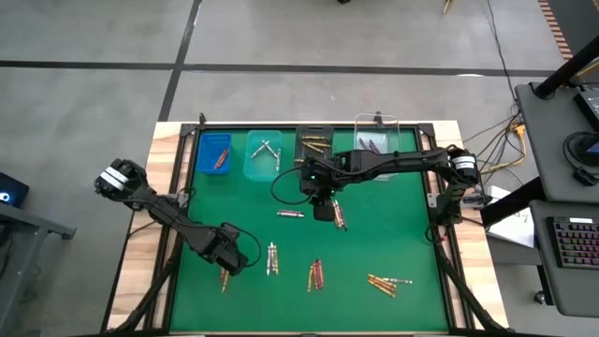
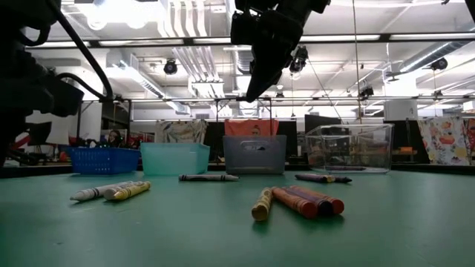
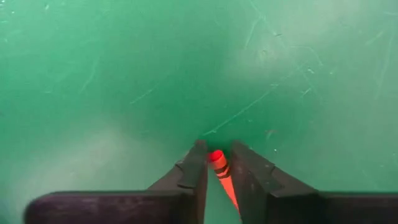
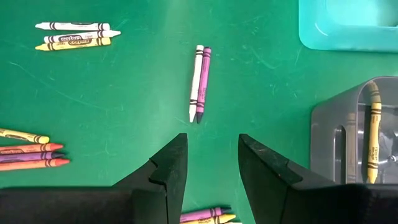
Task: Sort crayons
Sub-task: Put the red crayon into the blue bin
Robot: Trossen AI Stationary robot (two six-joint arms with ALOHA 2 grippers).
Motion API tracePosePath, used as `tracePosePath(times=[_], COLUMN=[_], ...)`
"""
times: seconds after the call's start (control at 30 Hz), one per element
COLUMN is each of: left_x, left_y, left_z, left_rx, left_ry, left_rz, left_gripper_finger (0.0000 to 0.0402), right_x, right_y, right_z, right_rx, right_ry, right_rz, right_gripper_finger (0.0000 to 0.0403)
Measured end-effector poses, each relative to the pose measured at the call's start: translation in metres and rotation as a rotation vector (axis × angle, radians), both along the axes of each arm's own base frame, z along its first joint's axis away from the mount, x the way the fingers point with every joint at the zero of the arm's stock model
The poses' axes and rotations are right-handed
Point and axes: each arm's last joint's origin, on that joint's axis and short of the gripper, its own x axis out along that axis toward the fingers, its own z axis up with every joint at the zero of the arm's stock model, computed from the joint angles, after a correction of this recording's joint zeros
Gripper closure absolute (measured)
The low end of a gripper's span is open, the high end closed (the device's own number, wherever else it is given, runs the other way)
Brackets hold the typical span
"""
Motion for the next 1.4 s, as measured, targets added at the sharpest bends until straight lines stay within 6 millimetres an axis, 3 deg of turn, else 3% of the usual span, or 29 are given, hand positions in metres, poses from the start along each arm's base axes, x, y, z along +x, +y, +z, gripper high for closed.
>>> tracePosePath(times=[0.13,0.37,0.53,0.7,0.9,1.13,1.4], left_x=[0.000,-0.005,-0.003,0.000,0.007,0.004,-0.016], left_y=[0.000,0.005,0.014,0.035,0.075,0.141,0.221], left_z=[0.001,0.008,0.026,0.049,0.089,0.133,0.138], left_rx=[0.014,0.043,0.055,0.107,0.271,0.556,0.798], left_ry=[-0.011,-0.025,-0.126,-0.208,-0.322,-0.311,-0.088], left_rz=[-0.001,-0.025,-0.041,-0.066,-0.131,-0.198,-0.083], left_gripper_finger=[0.0394,0.0400,0.0401,0.0401,0.0401,0.0401,0.0401], right_x=[0.000,0.000,-0.001,-0.004,-0.008,-0.011,-0.010], right_y=[0.000,0.000,0.000,0.000,0.001,0.001,0.001], right_z=[0.000,-0.001,-0.002,-0.004,-0.006,-0.007,-0.007], right_rx=[0.000,0.000,0.000,0.000,0.000,-0.003,-0.003], right_ry=[-0.001,0.002,0.014,0.044,0.092,0.121,0.117], right_rz=[0.000,0.000,0.000,0.006,0.013,0.024,0.024], right_gripper_finger=[0.0271,0.0271,0.0271,0.0271,0.0271,0.0271,0.0271])
